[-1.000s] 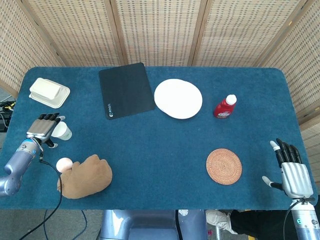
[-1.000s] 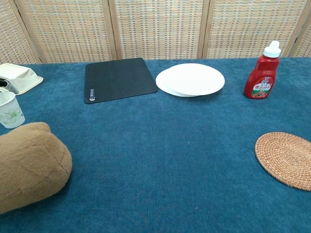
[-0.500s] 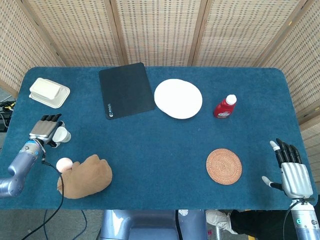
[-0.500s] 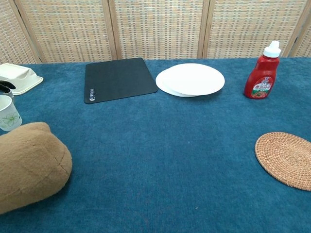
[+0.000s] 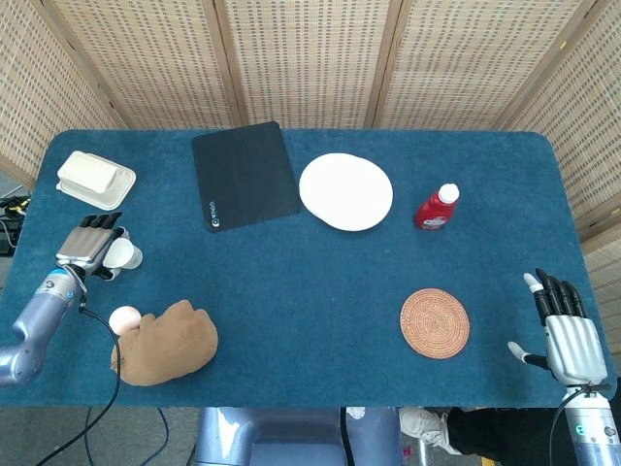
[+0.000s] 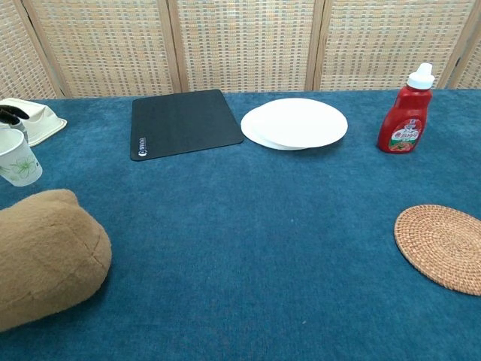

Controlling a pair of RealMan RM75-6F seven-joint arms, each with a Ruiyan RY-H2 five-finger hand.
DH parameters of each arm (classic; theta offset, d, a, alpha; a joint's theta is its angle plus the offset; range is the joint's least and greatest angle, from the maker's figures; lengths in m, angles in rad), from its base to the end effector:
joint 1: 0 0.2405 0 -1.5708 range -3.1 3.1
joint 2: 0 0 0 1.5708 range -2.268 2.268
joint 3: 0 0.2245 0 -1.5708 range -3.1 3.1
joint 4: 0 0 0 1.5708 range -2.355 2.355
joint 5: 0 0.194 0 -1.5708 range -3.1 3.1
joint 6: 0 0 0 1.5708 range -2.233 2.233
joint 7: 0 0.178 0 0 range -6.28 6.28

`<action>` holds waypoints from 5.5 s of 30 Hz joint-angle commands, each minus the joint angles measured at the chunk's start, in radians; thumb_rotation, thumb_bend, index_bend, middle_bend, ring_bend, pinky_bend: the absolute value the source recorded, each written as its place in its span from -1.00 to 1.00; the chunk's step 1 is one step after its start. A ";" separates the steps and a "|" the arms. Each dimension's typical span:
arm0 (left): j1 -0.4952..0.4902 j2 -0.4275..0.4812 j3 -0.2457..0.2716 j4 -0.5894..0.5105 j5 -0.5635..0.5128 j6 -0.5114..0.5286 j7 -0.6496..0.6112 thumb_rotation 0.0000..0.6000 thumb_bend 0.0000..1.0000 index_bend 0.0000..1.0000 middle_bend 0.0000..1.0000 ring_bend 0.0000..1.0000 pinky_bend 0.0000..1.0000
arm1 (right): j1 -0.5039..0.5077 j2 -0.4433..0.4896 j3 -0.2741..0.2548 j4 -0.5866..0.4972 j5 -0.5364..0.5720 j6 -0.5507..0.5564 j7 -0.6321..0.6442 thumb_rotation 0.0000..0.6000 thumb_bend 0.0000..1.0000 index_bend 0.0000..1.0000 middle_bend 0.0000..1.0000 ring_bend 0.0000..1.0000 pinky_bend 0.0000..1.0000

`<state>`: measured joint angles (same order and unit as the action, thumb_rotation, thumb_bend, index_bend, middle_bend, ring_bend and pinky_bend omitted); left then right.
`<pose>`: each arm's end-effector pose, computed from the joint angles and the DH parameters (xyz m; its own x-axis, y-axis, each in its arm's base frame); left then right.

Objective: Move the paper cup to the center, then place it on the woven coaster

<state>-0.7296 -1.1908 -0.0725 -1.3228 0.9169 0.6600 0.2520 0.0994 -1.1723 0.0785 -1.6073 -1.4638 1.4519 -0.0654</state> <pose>-0.2676 0.3851 0.0986 0.5870 0.4282 0.6871 0.7833 -0.0859 -0.6157 -0.2746 -0.2204 0.1464 0.4051 -0.0063 0.9143 -0.9142 0.0101 0.4051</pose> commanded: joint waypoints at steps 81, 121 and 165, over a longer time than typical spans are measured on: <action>-0.671 -0.426 -0.092 -0.155 -0.614 0.260 0.644 1.00 -0.76 -1.00 -1.00 -1.00 -1.00 | -0.011 0.019 0.033 0.091 0.086 -0.053 0.199 1.00 -0.96 -1.00 -1.00 -1.00 -1.00; 0.383 0.030 0.293 -0.300 0.418 0.885 -0.164 1.00 -0.80 -1.00 -1.00 -1.00 -1.00 | 0.003 0.008 0.019 0.051 0.002 0.000 0.051 1.00 -0.96 -1.00 -1.00 -1.00 -1.00; 0.529 0.058 0.174 -0.195 0.542 0.796 -0.325 1.00 -0.80 -1.00 -1.00 -1.00 -1.00 | 0.713 -0.256 0.242 -0.140 0.392 -0.612 -0.384 1.00 -0.96 -0.71 -1.00 -1.00 -1.00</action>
<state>-0.2010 -1.1331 0.1018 -1.5184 1.4591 1.4566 -0.0727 0.7961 -1.4093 0.3202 -1.7677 -1.0893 0.8533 -0.4357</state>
